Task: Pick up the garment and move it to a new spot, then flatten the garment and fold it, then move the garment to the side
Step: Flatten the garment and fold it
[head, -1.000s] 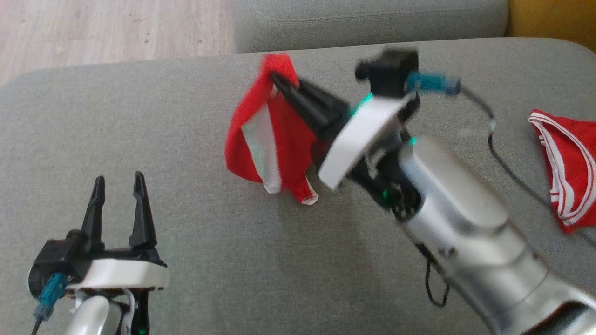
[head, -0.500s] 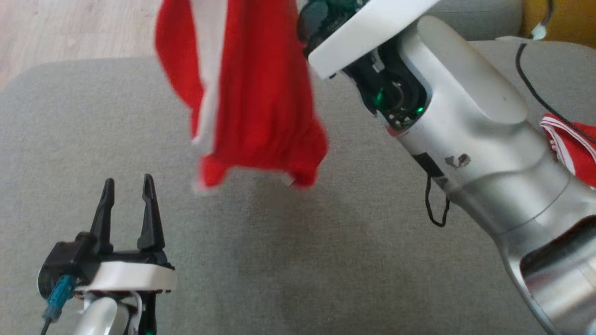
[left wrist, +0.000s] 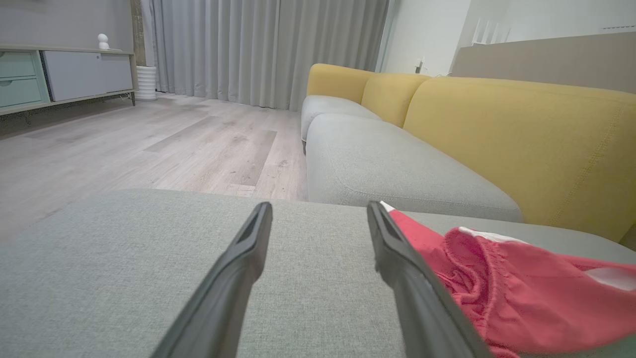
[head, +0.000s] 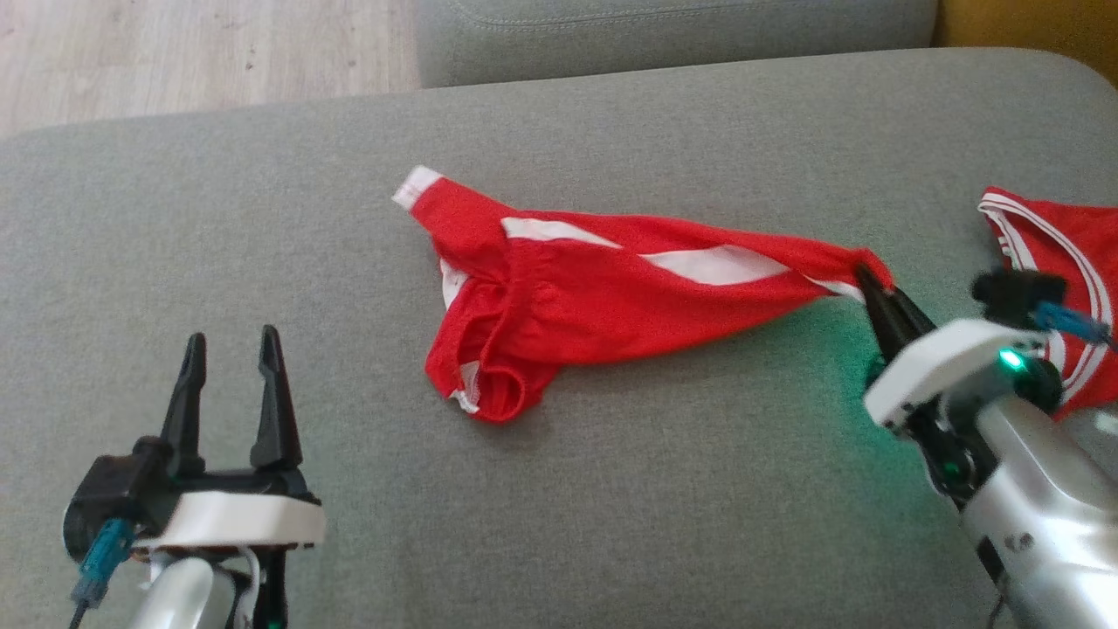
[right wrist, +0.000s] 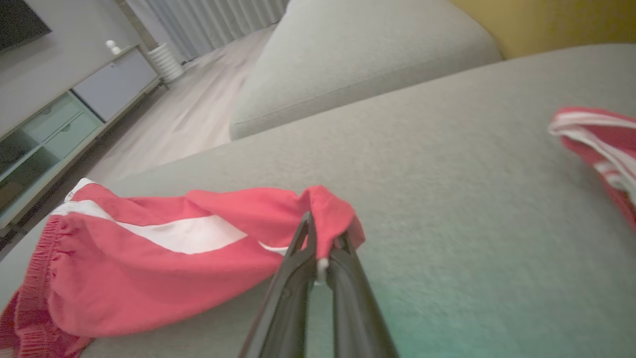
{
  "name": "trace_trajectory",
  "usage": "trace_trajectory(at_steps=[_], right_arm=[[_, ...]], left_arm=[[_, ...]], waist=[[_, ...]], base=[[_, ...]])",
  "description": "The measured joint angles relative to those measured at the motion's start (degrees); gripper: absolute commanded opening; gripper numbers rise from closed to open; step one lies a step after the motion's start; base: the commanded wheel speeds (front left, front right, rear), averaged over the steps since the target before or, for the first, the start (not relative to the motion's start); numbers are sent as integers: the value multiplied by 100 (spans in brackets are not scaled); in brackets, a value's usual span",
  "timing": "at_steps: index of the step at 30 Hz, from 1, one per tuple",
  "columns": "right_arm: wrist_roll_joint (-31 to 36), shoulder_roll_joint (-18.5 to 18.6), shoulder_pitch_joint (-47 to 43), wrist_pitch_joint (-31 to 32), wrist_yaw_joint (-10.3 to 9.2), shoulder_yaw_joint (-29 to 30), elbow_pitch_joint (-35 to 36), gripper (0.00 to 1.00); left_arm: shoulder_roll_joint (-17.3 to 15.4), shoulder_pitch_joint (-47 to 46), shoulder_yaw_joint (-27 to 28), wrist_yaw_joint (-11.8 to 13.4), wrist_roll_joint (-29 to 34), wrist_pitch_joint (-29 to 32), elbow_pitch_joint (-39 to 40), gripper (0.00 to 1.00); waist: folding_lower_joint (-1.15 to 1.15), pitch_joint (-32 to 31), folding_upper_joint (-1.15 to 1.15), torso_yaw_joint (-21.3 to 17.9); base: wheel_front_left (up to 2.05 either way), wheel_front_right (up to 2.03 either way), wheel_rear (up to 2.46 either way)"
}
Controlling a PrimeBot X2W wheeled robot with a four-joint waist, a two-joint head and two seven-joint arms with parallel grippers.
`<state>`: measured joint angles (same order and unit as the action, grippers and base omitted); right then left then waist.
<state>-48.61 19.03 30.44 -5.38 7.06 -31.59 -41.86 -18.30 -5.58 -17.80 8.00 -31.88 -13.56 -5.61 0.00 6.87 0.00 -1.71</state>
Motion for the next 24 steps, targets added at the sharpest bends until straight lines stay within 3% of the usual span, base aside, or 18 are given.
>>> trace_trajectory(at_steps=[3,5,9,16,20,24], right_arm=[[246,-32,-260,98,0,490,-164,0],[458,-80,-437,232,0,746,-183,100],[966,-365,-720,73,0,1404,37,100],[2410,-756,-1095,-430,0,2291,1391,100],[3233,-970,-1715,-356,0,2539,2047,100],[3588,-1232,-2354,-29,0,2775,2448,100]], left_arm=[[-44,0,38,0,0,-15,-5,100],[-68,1,62,0,0,-15,-7,100],[-87,8,79,1,-53,-15,-13,100],[-86,143,75,5,-59,-20,-22,100],[-85,364,67,5,-59,-21,-86,100],[-85,404,57,5,-59,-21,-97,100]], waist=[[0,-4,0,-40],[0,-20,0,-59],[0,-92,0,-101],[0,-313,0,-91],[-1,-455,0,-45],[-1,-544,0,8]], base=[[0,0,0],[0,0,0],[0,0,0],[0,0,0],[0,0,0],[0,0,0]])
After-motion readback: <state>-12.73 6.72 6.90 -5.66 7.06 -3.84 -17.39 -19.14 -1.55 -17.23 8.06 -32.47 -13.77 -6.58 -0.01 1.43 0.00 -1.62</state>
